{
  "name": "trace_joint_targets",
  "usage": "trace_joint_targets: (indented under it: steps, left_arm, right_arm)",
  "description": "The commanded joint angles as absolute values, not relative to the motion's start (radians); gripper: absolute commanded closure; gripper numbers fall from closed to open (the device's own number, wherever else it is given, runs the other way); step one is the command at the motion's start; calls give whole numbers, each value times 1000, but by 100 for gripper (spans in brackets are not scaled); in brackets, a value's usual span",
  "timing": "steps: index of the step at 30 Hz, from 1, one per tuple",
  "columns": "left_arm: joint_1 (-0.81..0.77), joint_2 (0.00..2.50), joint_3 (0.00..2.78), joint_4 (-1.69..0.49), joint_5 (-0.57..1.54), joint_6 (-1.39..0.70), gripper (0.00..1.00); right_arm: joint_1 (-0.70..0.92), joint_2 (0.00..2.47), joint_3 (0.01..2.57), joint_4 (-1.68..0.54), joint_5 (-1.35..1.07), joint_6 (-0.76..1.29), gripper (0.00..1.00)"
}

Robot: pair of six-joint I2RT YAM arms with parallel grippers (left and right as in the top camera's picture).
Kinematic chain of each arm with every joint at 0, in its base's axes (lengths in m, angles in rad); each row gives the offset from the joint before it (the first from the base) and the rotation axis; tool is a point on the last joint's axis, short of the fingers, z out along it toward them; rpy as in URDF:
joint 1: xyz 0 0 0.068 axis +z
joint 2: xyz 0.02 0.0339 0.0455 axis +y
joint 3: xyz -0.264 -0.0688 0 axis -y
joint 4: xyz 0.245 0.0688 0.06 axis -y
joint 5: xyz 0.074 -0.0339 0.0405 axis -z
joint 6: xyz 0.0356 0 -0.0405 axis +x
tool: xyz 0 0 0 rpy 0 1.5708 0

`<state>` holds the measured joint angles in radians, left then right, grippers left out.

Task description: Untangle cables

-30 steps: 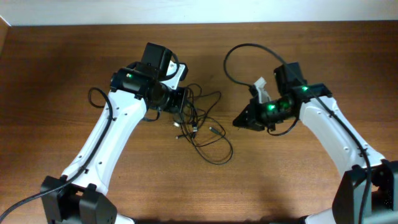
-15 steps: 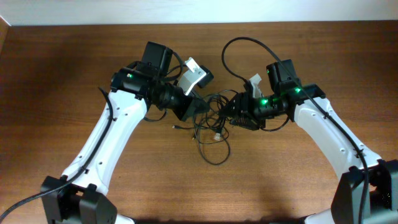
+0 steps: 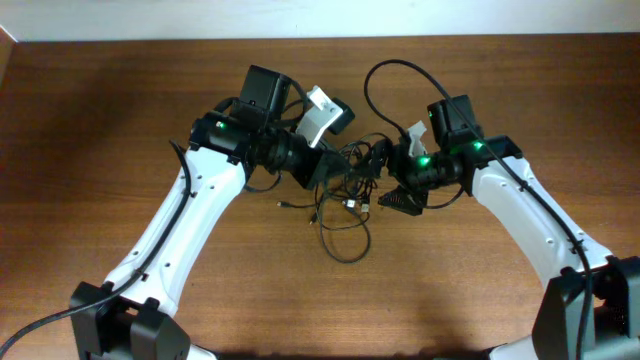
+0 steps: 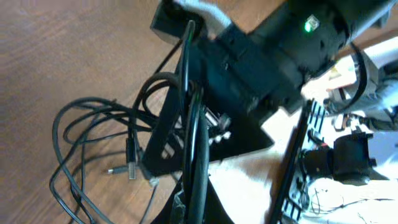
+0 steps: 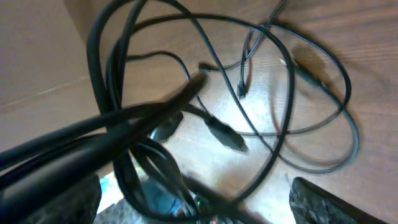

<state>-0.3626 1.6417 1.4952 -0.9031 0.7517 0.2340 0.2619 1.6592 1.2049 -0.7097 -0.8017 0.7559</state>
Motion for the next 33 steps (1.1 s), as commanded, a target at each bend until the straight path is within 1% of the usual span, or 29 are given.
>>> trace_joint_targets:
  steps: [1, 3, 4, 5, 7, 8, 10, 11, 12, 14, 15, 18, 20, 21, 22, 24, 25, 28, 31, 33]
  left_arm:
    - [-366, 1621, 1506, -881, 844, 203, 100]
    - [-364, 1621, 1506, -884, 843, 203, 100]
    - [-364, 1620, 1506, -888, 843, 203, 100]
    - [-364, 1619, 1506, -896, 850, 205, 100]
    - [-364, 1619, 1506, -914, 911, 215, 100]
    - [-364, 1617, 1506, -917, 937, 214, 100]
    - [-364, 1605, 1506, -925, 916, 213, 100]
    - [-364, 1598, 1507, -936, 868, 194, 100]
    - [-363, 1591, 1507, -953, 769, 137, 100]
    - [-360, 1578, 1507, -982, 635, 59, 100]
    - [-352, 1571, 1507, -989, 602, 19, 100]
    - [-284, 1567, 1507, -997, 529, -95, 100]
    - [-212, 1567, 1507, -1012, 528, -148, 100]
    - [-162, 1566, 1507, -1023, 561, -192, 100]
    - [-111, 1566, 1507, -1028, 627, -197, 100]
    - [-38, 1567, 1507, -1031, 677, -197, 100]
    - [-2, 1567, 1507, -1031, 669, -197, 100]
    - [107, 1567, 1506, -1055, 491, -198, 100]
    - [199, 1567, 1506, -1079, 470, -241, 100]
    - [220, 1567, 1506, -1089, 474, -239, 100]
  right_arm:
    - [318, 1684, 1198, -641, -767, 768, 4]
    - [355, 1697, 1198, -600, -773, 764, 4]
    - [363, 1697, 1198, -583, -774, 764, 12]
    - [368, 1697, 1198, -563, -775, 765, 39]
    - [368, 1697, 1198, -522, -790, 764, 76]
    - [363, 1697, 1199, -521, -804, 763, 96]
    - [337, 1688, 1199, -520, -868, 644, 96]
    - [322, 1670, 1199, -544, -868, 611, 96]
    - [309, 1651, 1199, -567, -867, 583, 96]
    - [280, 1589, 1199, -622, -857, 526, 96]
    - [272, 1546, 1199, -651, -854, 489, 96]
    - [281, 1436, 1199, -731, -739, 441, 96]
    - [281, 1402, 1199, -762, -692, 433, 96]
    - [281, 1391, 1199, -768, -694, 413, 96]
    - [281, 1391, 1199, -775, -695, 414, 96]
    - [281, 1391, 1199, -775, -704, 395, 96]
    - [281, 1389, 1203, -775, -736, 353, 96]
    - [281, 1365, 1243, -770, -782, 290, 96]
    - [281, 1315, 1291, -767, -778, 239, 96]
    - [281, 1280, 1308, -756, -774, 239, 96]
